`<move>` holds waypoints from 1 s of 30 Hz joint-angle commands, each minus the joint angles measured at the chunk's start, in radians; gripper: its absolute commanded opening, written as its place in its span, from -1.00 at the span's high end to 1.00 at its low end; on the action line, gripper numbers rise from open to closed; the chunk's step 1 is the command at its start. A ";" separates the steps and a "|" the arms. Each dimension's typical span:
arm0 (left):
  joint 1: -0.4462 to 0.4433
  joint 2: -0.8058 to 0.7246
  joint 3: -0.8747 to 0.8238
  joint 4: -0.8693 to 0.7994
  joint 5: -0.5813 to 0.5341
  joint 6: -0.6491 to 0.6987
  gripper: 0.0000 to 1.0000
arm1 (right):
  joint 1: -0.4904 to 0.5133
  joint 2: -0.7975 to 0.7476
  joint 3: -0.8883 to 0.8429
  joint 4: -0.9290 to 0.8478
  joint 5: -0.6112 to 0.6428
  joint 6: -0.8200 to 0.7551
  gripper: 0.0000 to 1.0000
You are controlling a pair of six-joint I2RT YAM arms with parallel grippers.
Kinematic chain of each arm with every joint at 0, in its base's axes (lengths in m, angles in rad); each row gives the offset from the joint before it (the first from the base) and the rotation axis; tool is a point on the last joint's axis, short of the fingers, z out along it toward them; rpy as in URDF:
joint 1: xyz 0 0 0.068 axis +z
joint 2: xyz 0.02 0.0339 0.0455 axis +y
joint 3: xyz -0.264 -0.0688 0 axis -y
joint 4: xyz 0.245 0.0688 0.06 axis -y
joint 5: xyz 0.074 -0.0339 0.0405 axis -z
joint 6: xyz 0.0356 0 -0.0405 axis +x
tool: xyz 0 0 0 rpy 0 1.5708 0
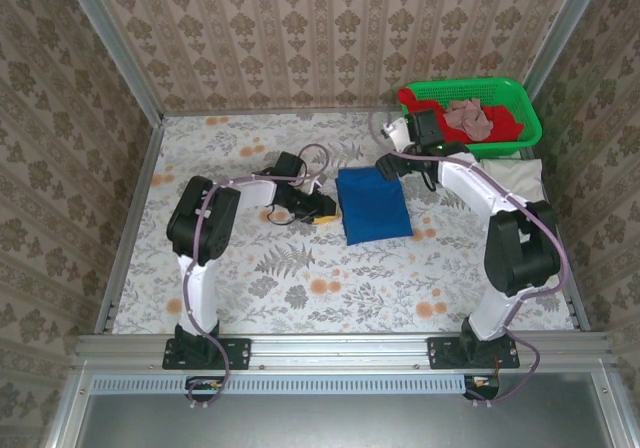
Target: Fold and stack the t-shirts
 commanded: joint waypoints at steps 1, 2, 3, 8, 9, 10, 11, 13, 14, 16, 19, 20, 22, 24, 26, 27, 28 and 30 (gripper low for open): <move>0.029 -0.070 -0.050 -0.106 -0.136 -0.025 0.24 | -0.023 0.001 -0.042 0.040 -0.089 0.294 -0.68; 0.028 -0.092 -0.053 -0.087 -0.137 -0.036 0.20 | -0.032 0.012 -0.036 0.021 -0.101 0.333 -0.66; 0.028 -0.115 -0.059 -0.057 -0.137 -0.053 0.15 | -0.041 0.030 -0.022 -0.005 -0.115 0.367 -0.63; 0.011 -0.156 -0.055 0.146 -0.190 -0.170 -0.18 | -0.064 0.138 0.061 -0.082 -0.163 0.442 -0.30; 0.003 -0.142 -0.035 0.163 -0.198 -0.185 -0.26 | -0.066 0.159 0.073 -0.084 -0.175 0.449 -0.23; -0.005 -0.126 -0.016 0.177 -0.200 -0.194 -0.37 | -0.067 0.176 0.083 -0.086 -0.188 0.451 -0.14; -0.015 -0.104 0.013 0.190 -0.201 -0.205 -0.41 | -0.067 0.196 0.098 -0.093 -0.202 0.450 -0.07; -0.035 -0.041 0.078 0.183 -0.201 -0.217 -0.45 | -0.067 0.234 0.125 -0.103 -0.218 0.459 0.13; -0.043 -0.014 0.111 0.164 -0.203 -0.216 -0.45 | -0.067 0.248 0.134 -0.105 -0.224 0.459 0.20; -0.061 0.050 0.181 0.106 -0.215 -0.207 -0.35 | -0.067 0.275 0.149 -0.107 -0.230 0.464 0.37; -0.070 0.120 0.239 0.055 -0.220 -0.220 -0.02 | -0.068 0.306 0.170 -0.121 -0.262 0.466 0.44; -0.070 0.134 0.247 0.045 -0.220 -0.227 0.09 | -0.068 0.308 0.175 -0.127 -0.267 0.464 0.44; -0.069 0.155 0.252 0.012 -0.226 -0.236 0.37 | -0.067 0.292 0.171 -0.131 -0.255 0.457 0.43; -0.066 0.163 0.254 -0.028 -0.239 -0.237 0.51 | -0.070 0.254 0.155 -0.131 -0.231 0.448 0.26; -0.063 0.158 0.243 -0.053 -0.254 -0.232 0.70 | -0.077 0.197 0.119 -0.110 -0.208 0.444 -0.05; -0.061 0.156 0.235 -0.058 -0.257 -0.231 0.78 | -0.082 0.163 0.085 -0.083 -0.200 0.447 -0.18; -0.060 0.156 0.227 -0.057 -0.257 -0.228 0.80 | -0.089 0.132 0.052 -0.061 -0.199 0.457 -0.28; -0.058 0.156 0.216 -0.051 -0.247 -0.229 0.80 | -0.107 0.093 0.003 -0.051 -0.232 0.484 -0.37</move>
